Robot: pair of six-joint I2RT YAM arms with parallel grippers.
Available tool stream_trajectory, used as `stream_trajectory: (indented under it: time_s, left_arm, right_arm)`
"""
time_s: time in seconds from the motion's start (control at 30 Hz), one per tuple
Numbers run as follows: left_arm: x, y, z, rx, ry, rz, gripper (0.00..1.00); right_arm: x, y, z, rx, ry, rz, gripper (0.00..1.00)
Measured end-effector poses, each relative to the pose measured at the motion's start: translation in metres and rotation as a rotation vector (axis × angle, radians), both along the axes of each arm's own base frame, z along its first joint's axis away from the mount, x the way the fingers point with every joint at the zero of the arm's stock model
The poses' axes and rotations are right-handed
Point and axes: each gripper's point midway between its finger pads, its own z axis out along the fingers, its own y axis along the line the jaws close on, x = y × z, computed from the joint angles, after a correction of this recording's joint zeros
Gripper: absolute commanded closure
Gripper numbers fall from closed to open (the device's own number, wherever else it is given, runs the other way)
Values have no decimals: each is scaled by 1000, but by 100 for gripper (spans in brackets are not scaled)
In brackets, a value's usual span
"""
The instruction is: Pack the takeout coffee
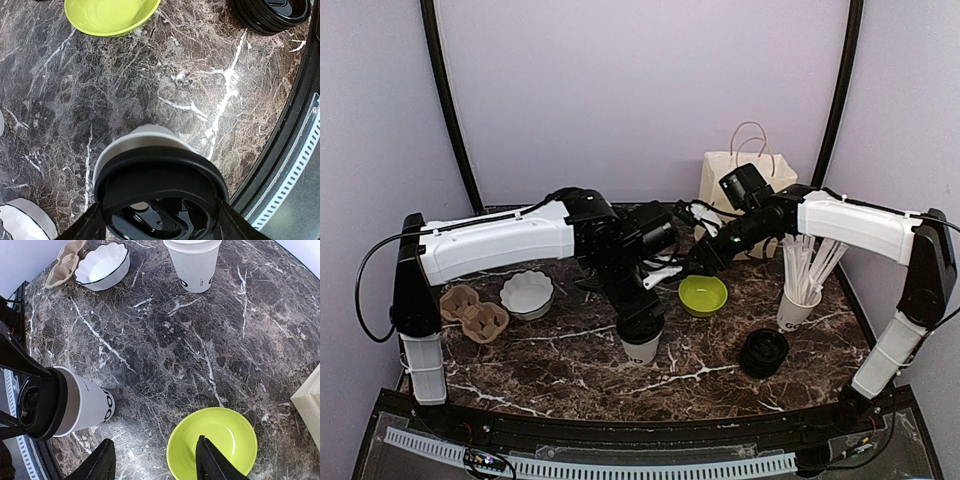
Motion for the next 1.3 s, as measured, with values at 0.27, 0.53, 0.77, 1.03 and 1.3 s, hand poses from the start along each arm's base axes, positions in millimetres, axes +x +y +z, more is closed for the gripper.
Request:
stream_trajectory:
  time_s: [0.27,0.53,0.77,1.03,1.3]
  left_arm:
    - [0,0,-5,13,5,-8,34]
    - [5,-1,-10,28,-18,-4,33]
    - [9,-6,-9,21,-27,-3,34]
    - [13,-4,5,36,-48,4,33]
    - [9,4,-1,74,-31,-1,32]
  right_arm:
    - [1,-1,0,0,0,-3,45]
    - [2,-2,0,0,0,-6,45]
    - [2,-2,0,0,0,-6,45]
    - [2,-2,0,0,1,-6,45]
    - [1,-1,0,2,3,-4,45]
